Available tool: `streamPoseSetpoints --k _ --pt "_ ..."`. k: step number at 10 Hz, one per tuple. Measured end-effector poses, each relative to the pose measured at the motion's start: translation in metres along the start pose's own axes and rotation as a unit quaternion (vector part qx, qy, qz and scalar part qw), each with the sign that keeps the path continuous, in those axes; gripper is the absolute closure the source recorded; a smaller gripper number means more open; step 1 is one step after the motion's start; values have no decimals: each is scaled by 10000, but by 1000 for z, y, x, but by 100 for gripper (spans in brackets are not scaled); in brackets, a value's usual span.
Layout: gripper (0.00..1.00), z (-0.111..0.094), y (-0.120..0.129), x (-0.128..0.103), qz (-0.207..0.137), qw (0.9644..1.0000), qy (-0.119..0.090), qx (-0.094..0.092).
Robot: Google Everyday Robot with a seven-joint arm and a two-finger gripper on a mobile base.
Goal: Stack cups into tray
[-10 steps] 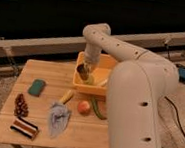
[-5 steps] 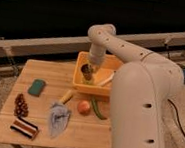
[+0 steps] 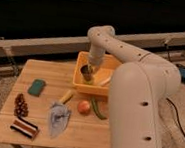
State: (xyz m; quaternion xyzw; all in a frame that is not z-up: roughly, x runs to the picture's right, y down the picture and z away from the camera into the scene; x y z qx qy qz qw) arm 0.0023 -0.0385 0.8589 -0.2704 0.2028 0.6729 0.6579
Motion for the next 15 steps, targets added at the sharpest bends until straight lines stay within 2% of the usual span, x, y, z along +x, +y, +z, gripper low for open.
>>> streamPoseSetpoints --k 2,3,8,10,15 --pt "98 3 0 -1 22 10000 -6 4" --pt "92 5 -1 -2 33 10000 -7 8" --pt "40 15 -3 -5 129 9999 -46 12" --pt "22 20 -5 -6 168 9998 -66 41" --pt "20 30 -8 -3 233 9996 -112 66"
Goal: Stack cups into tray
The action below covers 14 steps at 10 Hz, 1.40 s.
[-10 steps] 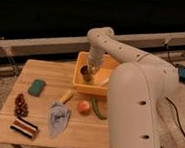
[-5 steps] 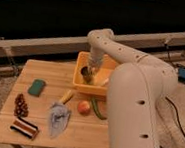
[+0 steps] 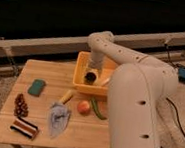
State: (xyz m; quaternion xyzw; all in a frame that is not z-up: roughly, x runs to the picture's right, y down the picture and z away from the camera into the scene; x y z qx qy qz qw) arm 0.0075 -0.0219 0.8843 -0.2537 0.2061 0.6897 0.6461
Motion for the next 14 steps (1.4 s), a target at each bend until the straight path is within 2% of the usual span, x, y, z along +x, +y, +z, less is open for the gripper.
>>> streamPoseSetpoints --k 2,4,6,8,10,13,14 --pt "20 -6 4 4 -77 9999 -64 21" --pt "20 -26 8 9 -212 9997 -130 61" --pt "20 -54 12 27 -396 9991 -110 92" --pt "20 -70 12 59 -500 9987 -21 125" --pt "20 -80 1 95 -468 9987 98 164" --pt "20 -82 -31 147 -290 9989 290 237" --pt "20 -81 -42 158 -216 9988 337 273"
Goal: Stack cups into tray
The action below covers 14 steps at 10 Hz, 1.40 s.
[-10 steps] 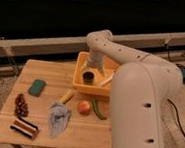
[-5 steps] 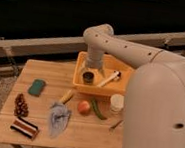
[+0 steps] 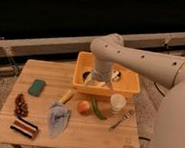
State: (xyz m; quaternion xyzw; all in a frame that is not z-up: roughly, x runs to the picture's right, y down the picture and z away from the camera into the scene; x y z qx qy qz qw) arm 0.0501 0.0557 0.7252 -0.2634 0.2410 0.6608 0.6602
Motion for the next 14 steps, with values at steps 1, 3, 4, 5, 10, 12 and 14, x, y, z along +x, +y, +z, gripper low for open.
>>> streamPoseSetpoints --k 1,3,4,5,10,12,14 --pt "20 4 -14 12 121 9999 66 43" --pt "20 12 -33 22 313 9993 155 109" --pt "20 15 -37 22 379 9991 174 122" --pt "20 19 -45 20 461 9988 147 88" --pt "20 32 -86 23 801 9968 7 18" --pt "20 32 -82 22 774 9970 -3 2" --pt "20 32 -82 22 773 9970 0 4"
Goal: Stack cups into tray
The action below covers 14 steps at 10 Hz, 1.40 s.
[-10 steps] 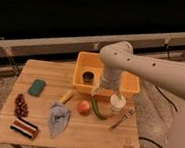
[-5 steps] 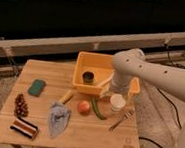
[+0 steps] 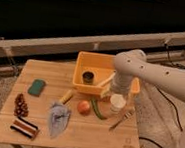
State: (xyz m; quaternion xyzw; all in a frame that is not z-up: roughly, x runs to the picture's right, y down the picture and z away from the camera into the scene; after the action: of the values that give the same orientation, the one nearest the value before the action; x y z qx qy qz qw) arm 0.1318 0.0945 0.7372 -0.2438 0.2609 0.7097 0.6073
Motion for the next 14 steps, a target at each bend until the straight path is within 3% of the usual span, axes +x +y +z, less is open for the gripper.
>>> streamPoseSetpoints --k 3,7,14 --pt "20 9 -10 -6 122 9998 147 19" --pt "20 40 -63 -18 583 9974 429 20" --pt "20 74 -90 -31 1077 9919 677 19"
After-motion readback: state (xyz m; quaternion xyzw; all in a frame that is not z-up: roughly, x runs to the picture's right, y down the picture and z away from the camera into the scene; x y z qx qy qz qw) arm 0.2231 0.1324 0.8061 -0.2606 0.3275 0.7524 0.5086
